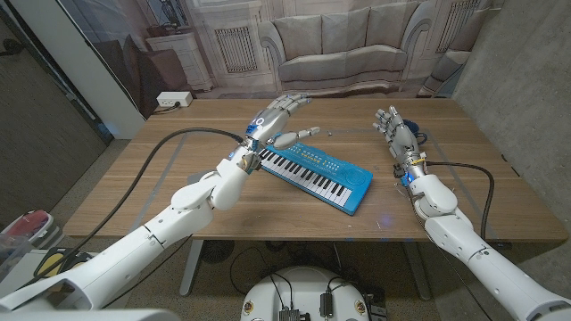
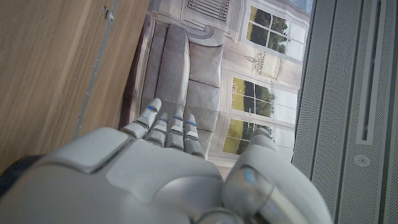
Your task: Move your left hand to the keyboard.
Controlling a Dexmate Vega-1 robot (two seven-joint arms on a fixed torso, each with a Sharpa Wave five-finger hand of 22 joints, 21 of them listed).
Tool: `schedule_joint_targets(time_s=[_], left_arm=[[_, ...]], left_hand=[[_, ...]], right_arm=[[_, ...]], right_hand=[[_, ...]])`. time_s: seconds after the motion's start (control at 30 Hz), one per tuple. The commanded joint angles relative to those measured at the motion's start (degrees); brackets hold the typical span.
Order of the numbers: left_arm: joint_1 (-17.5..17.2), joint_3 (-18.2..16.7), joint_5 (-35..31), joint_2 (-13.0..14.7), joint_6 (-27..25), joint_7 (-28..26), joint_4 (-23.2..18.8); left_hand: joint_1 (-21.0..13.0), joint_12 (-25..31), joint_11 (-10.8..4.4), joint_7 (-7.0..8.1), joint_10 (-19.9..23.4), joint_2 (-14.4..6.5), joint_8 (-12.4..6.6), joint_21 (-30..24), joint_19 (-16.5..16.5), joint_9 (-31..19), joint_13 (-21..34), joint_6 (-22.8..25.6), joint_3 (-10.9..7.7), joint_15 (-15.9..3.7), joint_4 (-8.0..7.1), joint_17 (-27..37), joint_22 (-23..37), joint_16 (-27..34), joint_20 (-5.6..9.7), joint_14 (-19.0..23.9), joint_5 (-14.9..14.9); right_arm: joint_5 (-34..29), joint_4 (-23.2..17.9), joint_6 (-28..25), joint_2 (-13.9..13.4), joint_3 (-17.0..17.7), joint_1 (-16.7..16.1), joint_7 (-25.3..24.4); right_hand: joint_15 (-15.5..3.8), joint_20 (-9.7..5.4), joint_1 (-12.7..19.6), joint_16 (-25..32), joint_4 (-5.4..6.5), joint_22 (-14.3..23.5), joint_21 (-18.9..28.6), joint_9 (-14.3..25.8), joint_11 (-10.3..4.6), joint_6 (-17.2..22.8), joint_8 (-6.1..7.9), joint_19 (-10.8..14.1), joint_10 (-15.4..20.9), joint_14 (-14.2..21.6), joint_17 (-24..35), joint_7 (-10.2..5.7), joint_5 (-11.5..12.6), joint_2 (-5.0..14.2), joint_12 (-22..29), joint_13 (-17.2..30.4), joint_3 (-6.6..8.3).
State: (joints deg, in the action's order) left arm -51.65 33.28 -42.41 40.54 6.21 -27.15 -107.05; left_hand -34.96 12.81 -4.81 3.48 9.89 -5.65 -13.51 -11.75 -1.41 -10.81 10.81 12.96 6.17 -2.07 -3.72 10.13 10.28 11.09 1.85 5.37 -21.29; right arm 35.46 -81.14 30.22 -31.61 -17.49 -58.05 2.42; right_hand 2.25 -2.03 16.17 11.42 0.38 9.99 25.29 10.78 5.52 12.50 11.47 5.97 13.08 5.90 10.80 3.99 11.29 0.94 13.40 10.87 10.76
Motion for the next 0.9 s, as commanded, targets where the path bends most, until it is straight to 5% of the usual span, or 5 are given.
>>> schedule_joint_targets(time_s=[0.03,0.9], left_arm=[[1.9,1.9,-0.7,-0.2,-0.9,1.9,1.2],[5.4,5.8,-2.0,-0.4,-3.6,7.0,3.8]], left_hand=[[-0.6,0.0,-0.12,-0.19,0.5,0.2,-0.03,-0.3,-0.3,-0.1,0.1,0.2,0.31,-1.63,0.35,0.2,0.1,0.2,2.0,0.3,-0.4],[-1.2,-0.4,-0.72,-0.53,0.3,0.7,0.63,-0.1,0.3,-0.1,0.1,-0.4,0.74,-1.75,0.72,0.2,0.2,-0.1,2.06,0.3,-0.4]], right_arm=[[0.1,-0.1,-0.3,0.0,0.1,0.1,-0.1],[-0.1,0.1,-0.6,0.5,-0.1,0.5,-0.6]], right_hand=[[0.02,-1.27,0.2,-0.1,-0.21,0.2,-0.2,0.1,0.18,0.5,-0.05,0.7,0.4,0.5,0.1,-0.01,-0.2,0.22,0.1,0.1,0.03],[0.03,-1.26,0.3,-0.2,-0.31,0.2,-0.7,0.1,0.07,0.4,-0.1,0.9,0.3,0.5,0.1,0.0,-0.2,0.36,0.0,0.1,-0.05]])
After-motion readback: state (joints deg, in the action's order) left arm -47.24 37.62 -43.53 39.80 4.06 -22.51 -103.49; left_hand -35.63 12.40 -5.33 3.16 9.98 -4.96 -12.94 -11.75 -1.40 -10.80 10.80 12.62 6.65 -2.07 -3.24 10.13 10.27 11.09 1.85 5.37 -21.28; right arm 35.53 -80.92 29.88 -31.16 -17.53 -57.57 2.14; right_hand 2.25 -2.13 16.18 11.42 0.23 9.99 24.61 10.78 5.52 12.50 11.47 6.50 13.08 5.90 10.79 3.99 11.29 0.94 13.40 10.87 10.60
